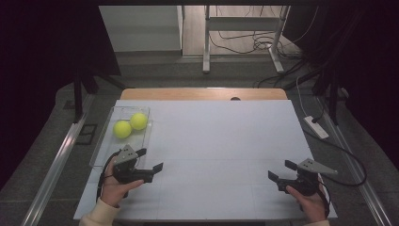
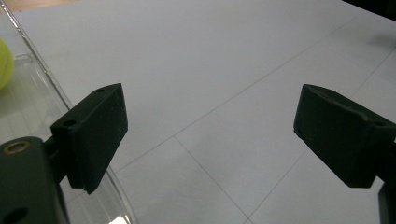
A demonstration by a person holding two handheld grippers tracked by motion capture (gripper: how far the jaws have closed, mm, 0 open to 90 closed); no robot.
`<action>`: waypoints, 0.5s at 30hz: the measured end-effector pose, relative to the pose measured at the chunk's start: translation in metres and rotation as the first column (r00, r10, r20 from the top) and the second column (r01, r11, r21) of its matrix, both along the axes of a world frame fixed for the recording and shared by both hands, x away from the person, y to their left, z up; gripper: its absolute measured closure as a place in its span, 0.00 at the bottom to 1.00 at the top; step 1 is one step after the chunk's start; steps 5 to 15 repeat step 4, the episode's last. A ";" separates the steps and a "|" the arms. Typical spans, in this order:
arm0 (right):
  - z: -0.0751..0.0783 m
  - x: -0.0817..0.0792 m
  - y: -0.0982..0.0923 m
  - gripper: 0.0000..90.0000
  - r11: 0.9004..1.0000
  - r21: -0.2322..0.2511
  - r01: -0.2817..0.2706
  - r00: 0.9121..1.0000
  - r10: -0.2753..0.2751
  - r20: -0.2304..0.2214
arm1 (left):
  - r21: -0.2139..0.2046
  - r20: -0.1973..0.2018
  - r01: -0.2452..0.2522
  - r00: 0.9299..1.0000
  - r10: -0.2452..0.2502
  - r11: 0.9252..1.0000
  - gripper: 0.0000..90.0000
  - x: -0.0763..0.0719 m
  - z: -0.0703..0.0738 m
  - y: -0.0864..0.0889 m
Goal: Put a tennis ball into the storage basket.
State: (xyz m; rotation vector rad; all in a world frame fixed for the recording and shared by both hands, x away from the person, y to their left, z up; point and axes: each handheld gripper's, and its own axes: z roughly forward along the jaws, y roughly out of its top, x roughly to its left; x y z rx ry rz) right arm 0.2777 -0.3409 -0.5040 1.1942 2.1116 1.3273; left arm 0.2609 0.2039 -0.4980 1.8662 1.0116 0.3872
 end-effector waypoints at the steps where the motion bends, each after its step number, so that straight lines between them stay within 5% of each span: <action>1: 0.000 0.000 0.000 0.12 1.000 0.000 0.000 1.000 0.000 0.000 | 0.000 0.000 0.000 1.000 0.000 1.000 0.12 0.000 0.000 0.000; 15: 0.001 0.000 0.000 0.12 1.000 0.006 0.002 1.000 -0.002 0.000 | 0.003 -0.006 -0.001 1.000 0.001 1.000 0.12 0.000 0.000 -0.001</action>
